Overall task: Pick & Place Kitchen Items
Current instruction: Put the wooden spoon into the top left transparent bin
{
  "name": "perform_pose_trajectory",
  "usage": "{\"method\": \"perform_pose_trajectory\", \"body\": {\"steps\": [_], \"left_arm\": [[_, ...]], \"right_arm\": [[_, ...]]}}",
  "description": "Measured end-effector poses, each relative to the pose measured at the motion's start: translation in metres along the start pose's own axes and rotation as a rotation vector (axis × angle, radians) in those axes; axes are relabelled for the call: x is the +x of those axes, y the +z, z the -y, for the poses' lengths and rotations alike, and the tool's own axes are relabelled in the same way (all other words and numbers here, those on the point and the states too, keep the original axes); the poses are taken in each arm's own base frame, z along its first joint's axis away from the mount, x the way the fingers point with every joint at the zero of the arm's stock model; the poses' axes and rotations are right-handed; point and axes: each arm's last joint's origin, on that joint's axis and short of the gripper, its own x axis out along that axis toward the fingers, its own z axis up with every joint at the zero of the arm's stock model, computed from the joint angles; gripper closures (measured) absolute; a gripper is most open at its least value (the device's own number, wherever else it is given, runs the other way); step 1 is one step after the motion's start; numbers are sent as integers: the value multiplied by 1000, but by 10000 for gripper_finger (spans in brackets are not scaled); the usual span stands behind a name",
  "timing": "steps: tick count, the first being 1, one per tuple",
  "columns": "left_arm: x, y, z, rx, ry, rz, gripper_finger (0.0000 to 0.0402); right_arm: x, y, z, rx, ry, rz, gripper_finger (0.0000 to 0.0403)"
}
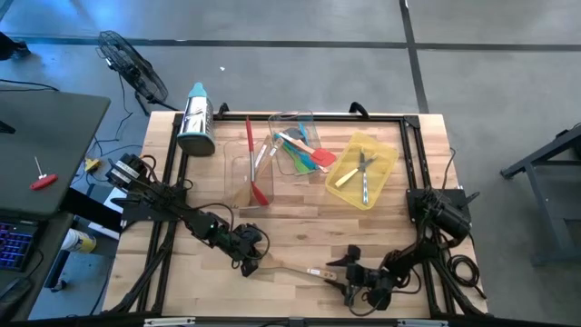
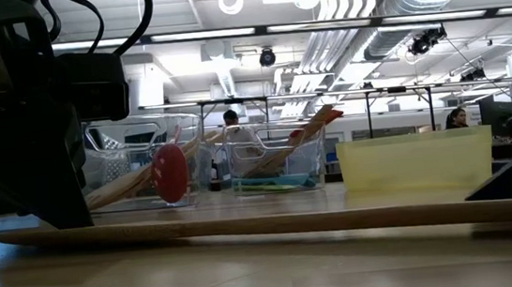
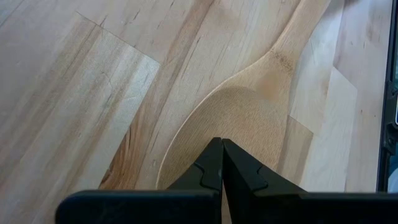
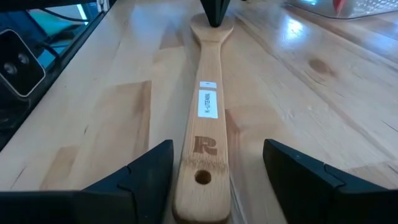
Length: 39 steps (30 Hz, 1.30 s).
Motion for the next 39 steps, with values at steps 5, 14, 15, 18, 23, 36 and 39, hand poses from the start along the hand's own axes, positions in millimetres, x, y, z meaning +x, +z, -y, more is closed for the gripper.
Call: {"method": "perform_pose_trajectory", "body": {"steps": [5, 14, 15, 18, 23, 36, 39], "left_arm": [[1, 0, 0, -2, -9, 7, 401], [1, 0, 0, -2, -8, 8, 401], [1, 0, 0, -2, -8, 8, 401], [1, 0, 0, -2, -9, 8, 401], [1, 0, 0, -2, -9, 8, 401], [1, 0, 0, -2, -9, 8, 402], [1, 0, 0, -2, -8, 7, 402]], "right_arm": [[3, 2, 2, 1, 1, -14, 160], [6, -3, 3, 1, -9, -8, 160], [6, -3, 3, 1, -8, -9, 160], [7, -2, 4, 2, -6, -11, 160], [7, -3, 4, 4, -5, -18, 160], [10, -3, 7, -2, -12, -40, 263], [14, -1, 9, 15, 0, -54, 308]]}}
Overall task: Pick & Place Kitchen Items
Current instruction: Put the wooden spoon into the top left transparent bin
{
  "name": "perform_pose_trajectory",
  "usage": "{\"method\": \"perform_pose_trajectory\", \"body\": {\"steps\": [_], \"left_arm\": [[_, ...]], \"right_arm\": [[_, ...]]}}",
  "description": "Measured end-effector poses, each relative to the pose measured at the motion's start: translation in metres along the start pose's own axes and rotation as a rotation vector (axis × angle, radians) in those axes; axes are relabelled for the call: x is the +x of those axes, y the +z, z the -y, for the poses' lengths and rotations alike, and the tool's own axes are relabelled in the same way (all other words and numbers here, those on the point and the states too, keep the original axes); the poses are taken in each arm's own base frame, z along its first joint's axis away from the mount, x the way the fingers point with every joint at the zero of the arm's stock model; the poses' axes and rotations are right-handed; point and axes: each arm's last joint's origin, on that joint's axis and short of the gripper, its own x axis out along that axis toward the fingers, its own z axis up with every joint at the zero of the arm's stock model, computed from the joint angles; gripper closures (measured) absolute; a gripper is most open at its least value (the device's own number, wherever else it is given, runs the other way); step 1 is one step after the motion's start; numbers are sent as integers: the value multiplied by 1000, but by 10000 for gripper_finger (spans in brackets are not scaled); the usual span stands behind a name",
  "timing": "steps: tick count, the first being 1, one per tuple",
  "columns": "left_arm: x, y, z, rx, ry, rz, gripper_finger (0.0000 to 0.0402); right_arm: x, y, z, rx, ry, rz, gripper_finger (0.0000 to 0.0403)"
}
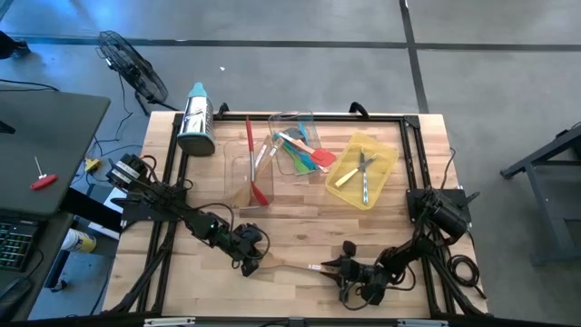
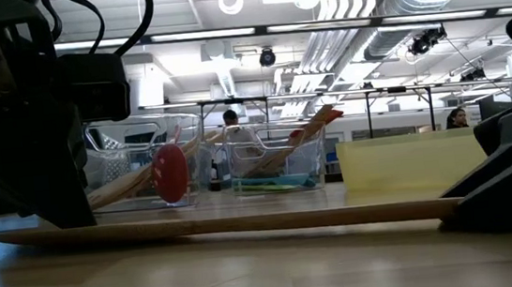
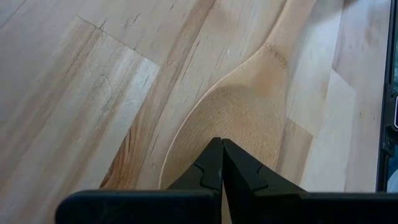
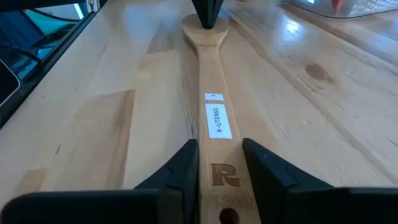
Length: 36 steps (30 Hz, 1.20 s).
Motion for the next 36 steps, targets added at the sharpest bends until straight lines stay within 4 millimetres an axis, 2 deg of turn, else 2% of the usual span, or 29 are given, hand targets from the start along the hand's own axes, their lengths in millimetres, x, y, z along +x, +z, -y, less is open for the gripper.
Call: {"method": "perform_pose_trajectory", "body": {"steps": [13, 20, 29, 36], "left_arm": [[0, 0, 0, 15, 1, 10, 401], [-2, 5, 7, 90, -89, 73, 395], [-21, 15, 19, 83, -183, 146, 367], [-62, 42, 56, 166, -539, 470, 349]], "right_arm": [[2, 2, 2, 25, 1, -5, 312], [2, 2, 2, 28, 3, -6, 312], [2, 3, 0, 46, 29, -14, 312], [2, 5, -1, 48, 39, -13, 312]]}}
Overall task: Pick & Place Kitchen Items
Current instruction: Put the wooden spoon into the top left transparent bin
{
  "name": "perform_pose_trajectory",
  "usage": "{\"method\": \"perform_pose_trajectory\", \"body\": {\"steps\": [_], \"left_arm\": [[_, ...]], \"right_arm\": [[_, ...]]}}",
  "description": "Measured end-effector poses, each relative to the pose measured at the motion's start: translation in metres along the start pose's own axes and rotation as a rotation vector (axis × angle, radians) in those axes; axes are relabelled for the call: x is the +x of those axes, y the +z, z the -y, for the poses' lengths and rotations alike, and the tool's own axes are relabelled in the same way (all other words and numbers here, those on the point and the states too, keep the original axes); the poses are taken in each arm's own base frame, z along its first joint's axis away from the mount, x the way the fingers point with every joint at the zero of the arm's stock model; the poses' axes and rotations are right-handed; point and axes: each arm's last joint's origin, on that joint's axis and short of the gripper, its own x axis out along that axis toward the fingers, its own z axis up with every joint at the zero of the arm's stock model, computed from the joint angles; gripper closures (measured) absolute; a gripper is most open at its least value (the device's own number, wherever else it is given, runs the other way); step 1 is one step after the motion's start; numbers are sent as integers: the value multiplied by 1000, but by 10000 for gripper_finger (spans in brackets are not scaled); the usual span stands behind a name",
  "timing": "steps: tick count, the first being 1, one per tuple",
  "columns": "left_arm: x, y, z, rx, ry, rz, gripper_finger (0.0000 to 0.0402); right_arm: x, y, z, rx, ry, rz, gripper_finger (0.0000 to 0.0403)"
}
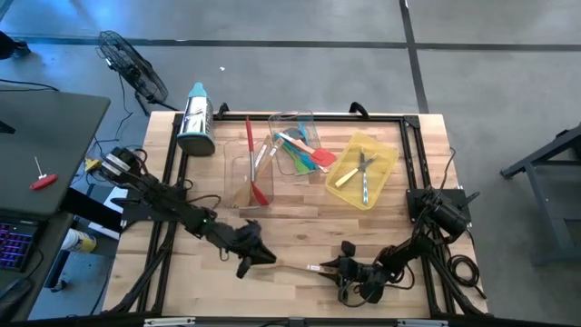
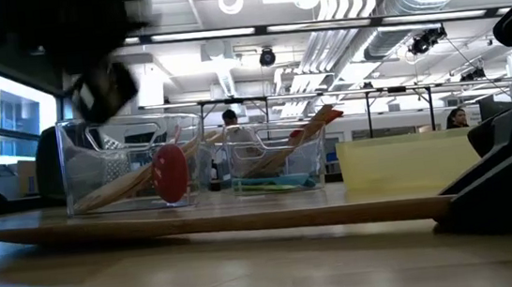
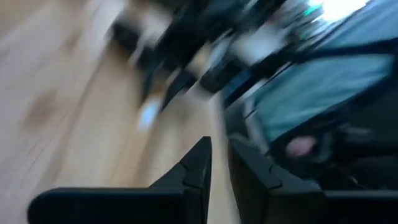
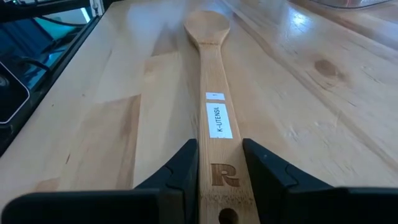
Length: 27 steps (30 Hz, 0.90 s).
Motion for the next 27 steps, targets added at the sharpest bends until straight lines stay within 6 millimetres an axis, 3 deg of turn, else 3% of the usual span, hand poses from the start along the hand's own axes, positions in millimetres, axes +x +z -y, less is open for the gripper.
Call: {"method": "perform_pose_trajectory", "body": {"steps": [4, 10, 27], "left_arm": [[-10, 25, 22, 81, -138, 160, 348], [-22, 47, 42, 207, -240, 241, 348], [-24, 47, 43, 224, -245, 212, 348]], "right_arm": [[-5, 11, -4, -9, 45, -13, 312], [-15, 27, -10, -95, 114, -49, 312], [-21, 41, -15, -194, 99, -15, 312]]}}
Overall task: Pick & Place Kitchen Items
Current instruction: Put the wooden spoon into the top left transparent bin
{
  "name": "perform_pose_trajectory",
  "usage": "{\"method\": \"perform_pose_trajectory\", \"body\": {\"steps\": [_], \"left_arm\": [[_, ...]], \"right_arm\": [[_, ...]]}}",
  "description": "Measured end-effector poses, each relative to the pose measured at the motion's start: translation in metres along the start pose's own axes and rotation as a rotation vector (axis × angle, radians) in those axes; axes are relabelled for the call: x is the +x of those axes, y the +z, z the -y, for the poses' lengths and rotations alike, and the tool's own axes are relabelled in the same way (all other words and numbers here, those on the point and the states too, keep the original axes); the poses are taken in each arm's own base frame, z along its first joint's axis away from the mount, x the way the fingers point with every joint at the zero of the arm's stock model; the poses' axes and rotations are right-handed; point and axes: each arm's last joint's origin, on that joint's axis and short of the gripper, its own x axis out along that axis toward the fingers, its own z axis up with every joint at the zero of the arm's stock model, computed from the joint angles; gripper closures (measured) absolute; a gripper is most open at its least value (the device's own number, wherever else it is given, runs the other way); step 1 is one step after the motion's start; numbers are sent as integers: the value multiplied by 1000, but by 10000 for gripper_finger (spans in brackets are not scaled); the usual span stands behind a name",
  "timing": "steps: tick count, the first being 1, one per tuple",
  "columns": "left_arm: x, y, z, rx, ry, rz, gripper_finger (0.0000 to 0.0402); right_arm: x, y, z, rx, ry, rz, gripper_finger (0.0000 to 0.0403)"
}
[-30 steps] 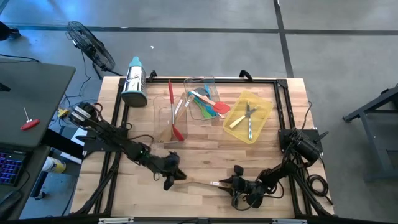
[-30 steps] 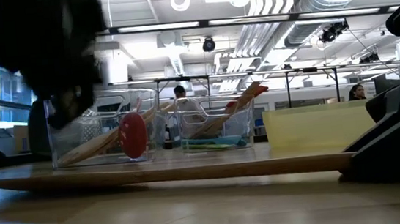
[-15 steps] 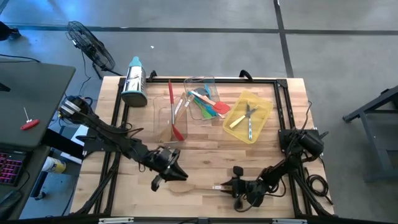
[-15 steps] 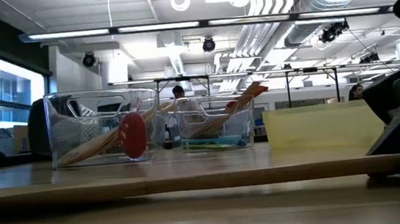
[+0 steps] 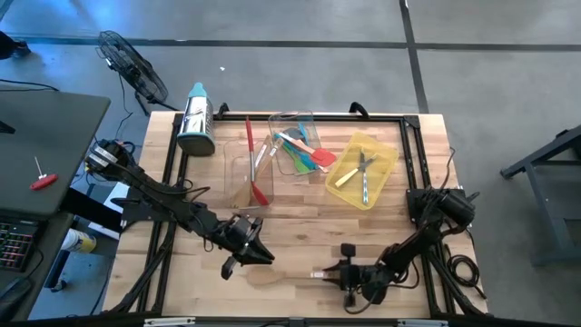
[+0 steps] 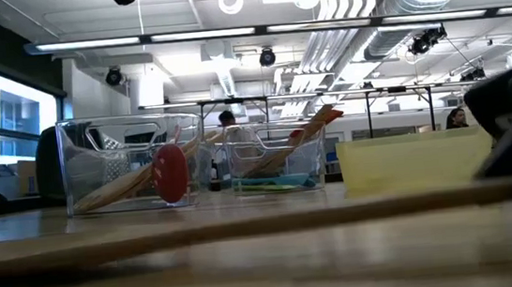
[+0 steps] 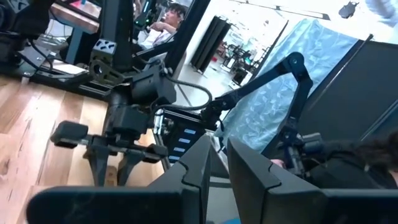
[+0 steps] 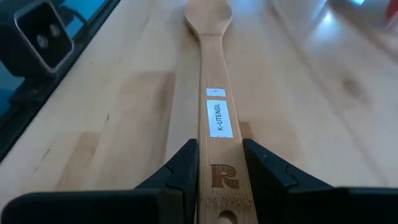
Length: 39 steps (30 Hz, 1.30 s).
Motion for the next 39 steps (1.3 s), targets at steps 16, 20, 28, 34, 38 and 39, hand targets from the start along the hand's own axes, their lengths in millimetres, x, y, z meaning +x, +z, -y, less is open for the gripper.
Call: {"method": "perform_pose_trajectory", "body": {"steps": [16, 20, 28, 34, 38, 39], "left_arm": [[-10, 23, 13, 48, -88, 100, 348], [-22, 43, 23, 83, -154, 198, 348], [-33, 49, 22, 307, -23, 151, 347], [-29, 40, 17, 331, 24, 93, 303], [-30, 42, 18, 320, 20, 106, 252], [-30, 42, 18, 318, 20, 105, 238]], "right_arm": [[-52, 64, 2, -94, -52, 112, 312], [-68, 72, -7, -120, -50, 182, 312], [-91, 93, -21, -191, -20, 353, 312], [-93, 95, -21, -211, -19, 368, 312], [-93, 96, -22, -232, -22, 377, 312], [-94, 98, -22, -238, -23, 385, 312]]}}
